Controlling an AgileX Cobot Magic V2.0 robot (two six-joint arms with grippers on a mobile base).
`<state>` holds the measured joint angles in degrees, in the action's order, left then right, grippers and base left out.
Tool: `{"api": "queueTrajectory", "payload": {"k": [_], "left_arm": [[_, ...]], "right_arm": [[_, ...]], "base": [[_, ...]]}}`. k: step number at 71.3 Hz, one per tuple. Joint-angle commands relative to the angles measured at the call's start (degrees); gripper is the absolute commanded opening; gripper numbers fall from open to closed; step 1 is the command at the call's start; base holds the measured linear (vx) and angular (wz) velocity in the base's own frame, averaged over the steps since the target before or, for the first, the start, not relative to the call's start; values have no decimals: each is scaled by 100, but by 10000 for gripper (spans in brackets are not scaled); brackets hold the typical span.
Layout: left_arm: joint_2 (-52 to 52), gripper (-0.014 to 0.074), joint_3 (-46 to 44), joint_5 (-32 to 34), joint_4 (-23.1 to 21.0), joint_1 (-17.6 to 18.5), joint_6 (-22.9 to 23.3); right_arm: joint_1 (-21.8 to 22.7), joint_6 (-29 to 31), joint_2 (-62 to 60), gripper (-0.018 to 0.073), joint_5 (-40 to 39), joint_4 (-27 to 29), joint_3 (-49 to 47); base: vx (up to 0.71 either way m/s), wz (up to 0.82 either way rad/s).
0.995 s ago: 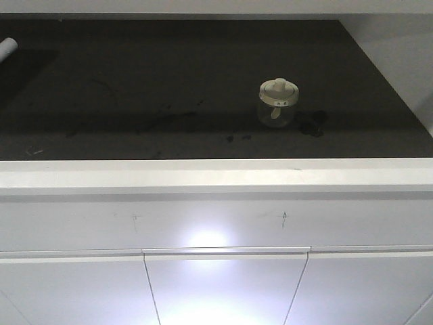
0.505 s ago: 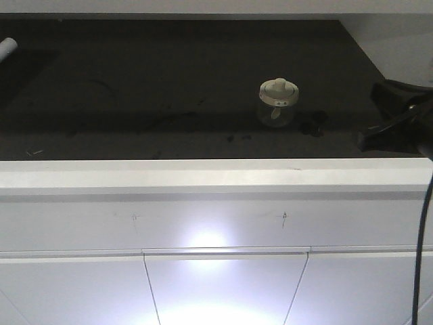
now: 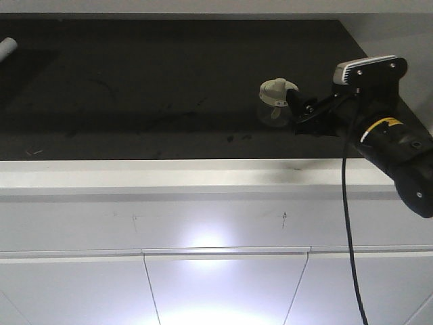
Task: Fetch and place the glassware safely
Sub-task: 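Close the right gripper on the white lid of the jar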
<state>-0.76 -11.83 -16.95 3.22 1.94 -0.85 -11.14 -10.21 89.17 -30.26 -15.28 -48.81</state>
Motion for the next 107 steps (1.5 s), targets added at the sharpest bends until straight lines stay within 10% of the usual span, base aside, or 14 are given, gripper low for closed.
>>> {"api": "queueTrajectory", "payload": {"k": [1, 78, 107], "left_arm": [[50, -7, -137, 379, -31, 9, 43], [50, -7, -137, 379, -31, 9, 43], [50, -7, -137, 379, -31, 9, 43]], "right_arm": [[6, 23, 289, 573, -807, 0, -513], [117, 199, 3356, 541, -328, 252, -3929], [112, 199, 3371, -15, -298, 257, -3929]], "base": [[0, 0], [0, 0], [0, 0]]}}
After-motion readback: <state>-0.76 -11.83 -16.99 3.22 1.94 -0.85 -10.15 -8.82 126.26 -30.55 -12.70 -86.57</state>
